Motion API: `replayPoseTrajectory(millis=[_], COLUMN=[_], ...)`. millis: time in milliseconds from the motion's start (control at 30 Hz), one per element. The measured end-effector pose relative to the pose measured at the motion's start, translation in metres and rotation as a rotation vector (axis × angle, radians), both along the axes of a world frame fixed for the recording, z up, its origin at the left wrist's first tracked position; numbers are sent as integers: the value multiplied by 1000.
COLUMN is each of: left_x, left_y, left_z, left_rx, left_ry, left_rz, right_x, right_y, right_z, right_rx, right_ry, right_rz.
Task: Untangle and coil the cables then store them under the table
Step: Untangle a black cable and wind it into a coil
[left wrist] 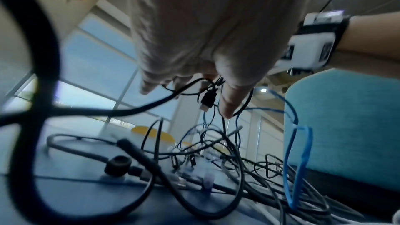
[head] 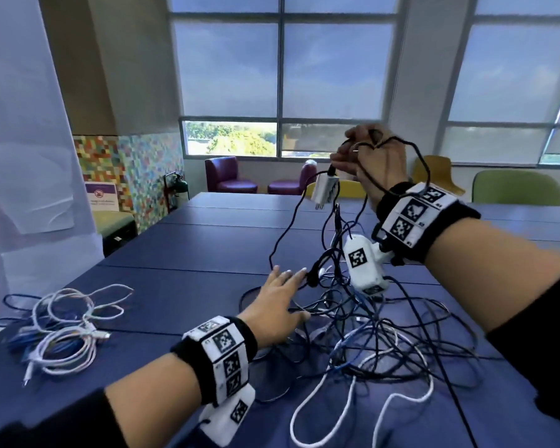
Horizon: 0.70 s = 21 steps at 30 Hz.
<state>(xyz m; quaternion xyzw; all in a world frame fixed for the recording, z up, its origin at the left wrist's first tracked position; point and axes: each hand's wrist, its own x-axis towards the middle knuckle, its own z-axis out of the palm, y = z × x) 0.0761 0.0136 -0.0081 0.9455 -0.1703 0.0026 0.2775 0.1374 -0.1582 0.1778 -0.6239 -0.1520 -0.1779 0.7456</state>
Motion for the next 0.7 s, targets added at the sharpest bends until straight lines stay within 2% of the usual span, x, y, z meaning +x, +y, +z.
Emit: replayPoseTrajectory(millis=[67, 133, 267, 333, 400, 467, 567, 700], left_x=[3, 7, 10, 11, 11, 9, -1, 1], left_y=[-6, -9, -8, -8, -11, -17, -29, -42], left_z=[1, 8, 34, 51, 68, 84, 103, 121], left_rx=[-72, -214, -556, -548, -458, -539, -801, -864], left_ry=[13, -55, -362, -463, -434, -429, -365, -214], left_rz=[-2, 61, 354, 457, 492, 388, 77, -88], right_x=[-4, -8, -13, -16, -19, -20, -23, -31], right_y=[-1, -2, -13, -17, -17, -16, -13, -7], right_z=[1, 2, 6, 4, 2, -2, -12, -18], right_rx=[-9, -76, -171, -289, -315, -297, -410, -540], right_ry=[-28, -17, -43, -29, -23, -23, -38, -52], right_rz=[44, 30, 54, 93, 87, 68, 93, 188])
